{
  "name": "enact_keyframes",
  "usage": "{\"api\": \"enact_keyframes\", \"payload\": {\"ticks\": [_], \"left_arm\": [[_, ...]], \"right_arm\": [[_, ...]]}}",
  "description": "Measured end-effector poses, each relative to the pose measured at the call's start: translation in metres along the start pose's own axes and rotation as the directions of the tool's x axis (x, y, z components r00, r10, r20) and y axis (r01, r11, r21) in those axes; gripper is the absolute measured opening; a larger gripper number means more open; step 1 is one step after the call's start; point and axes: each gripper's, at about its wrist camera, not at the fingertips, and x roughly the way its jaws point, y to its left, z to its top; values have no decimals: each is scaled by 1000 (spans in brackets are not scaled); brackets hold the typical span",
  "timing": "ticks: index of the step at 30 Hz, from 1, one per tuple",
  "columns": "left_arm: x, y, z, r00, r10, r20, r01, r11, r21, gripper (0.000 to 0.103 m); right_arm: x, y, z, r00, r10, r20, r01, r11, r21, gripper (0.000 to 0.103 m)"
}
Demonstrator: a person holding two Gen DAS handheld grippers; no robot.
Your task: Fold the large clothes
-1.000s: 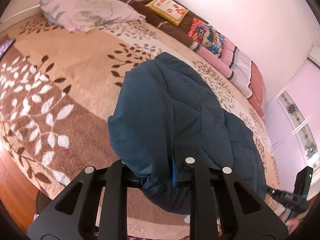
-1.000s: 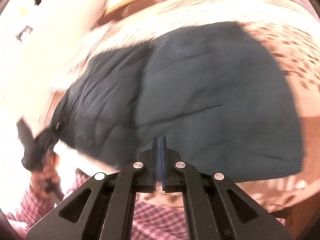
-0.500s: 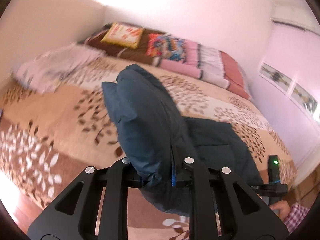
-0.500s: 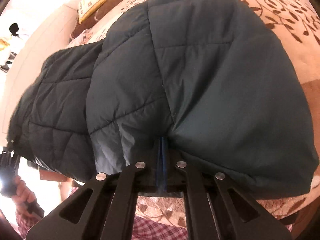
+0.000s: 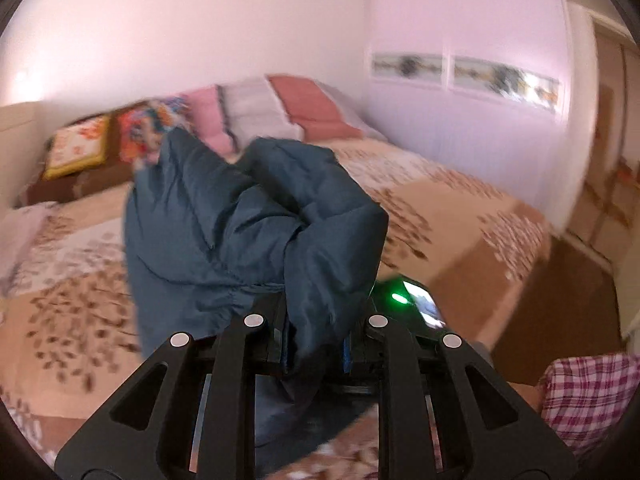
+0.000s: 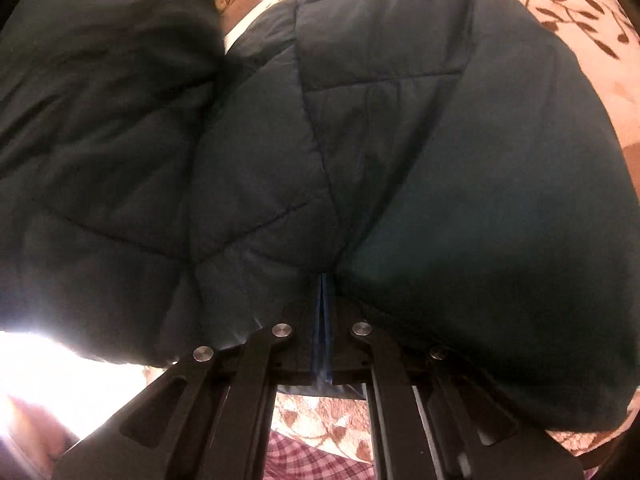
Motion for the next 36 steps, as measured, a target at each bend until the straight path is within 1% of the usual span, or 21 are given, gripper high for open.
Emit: {"api": "enact_keyframes", "payload": {"ticks": [1,3,5,7,9,10,11,13,14,16,18,19,22,24,27,29,33,36], "left_arm": [[11,-8,-6,999,-26,-26,26,1000,8,17],[23,-19,-16,997,-50,-59,51,998,21,17],[32,-29,-23,996,-50,-71,53,998,42,17],[37,-32,-25,995,-55,-82,59,997,48,17],[39,-31,-26,994,-63,-95,67,997,43,17],[41,-33,-26,993,-62,-97,66,997,45,17],[41,-35,-27,994,-58,-98,63,997,52,17],[46,-37,-28,993,-55,-105,62,996,65,17],[50,-38,-29,992,-58,-113,66,996,66,18],[58,-43,-33,989,-64,-134,73,995,63,18],[69,-46,-36,983,-78,-167,88,995,54,19],[75,-49,-38,980,-83,-183,94,994,55,19],[87,-58,-46,975,-74,-208,93,992,87,20],[92,-64,-50,975,-63,-215,87,991,103,21],[101,-63,-50,971,-67,-228,90,992,90,21],[106,-65,-51,970,-63,-234,86,992,89,21],[110,-70,-55,970,-48,-240,74,992,100,22],[109,-71,-54,968,-45,-246,70,993,95,22]], "right_arm": [[1,-3,-1,1000,12,2,-12,1000,12,3],[1,-9,-2,999,34,4,-34,999,32,2],[0,-20,-3,996,85,3,-85,994,70,2],[-3,-32,-4,989,150,1,-149,981,122,1],[-12,-42,-7,980,200,2,-198,967,160,1],[-23,-46,-11,977,215,13,-214,964,158,2],[-37,-49,-16,975,218,38,-222,964,144,4],[-61,-58,-24,972,217,88,-227,965,129,4],[-74,-65,-29,973,200,115,-214,968,130,4],[-90,-81,-36,980,138,146,-159,977,145,4],[-90,-100,-39,983,121,138,-146,972,184,3],[-87,-106,-40,983,125,133,-150,968,203,1],[-80,-111,-42,987,113,119,-135,969,206,1],[-78,-114,-42,986,118,116,-140,968,210,1],[-84,-125,-40,984,141,113,-163,961,221,0],[-87,-128,-33,983,149,112,-171,959,227,0],[-93,-127,-37,983,141,120,-165,960,228,0],[-99,-124,-46,984,130,119,-155,962,226,0]]}}
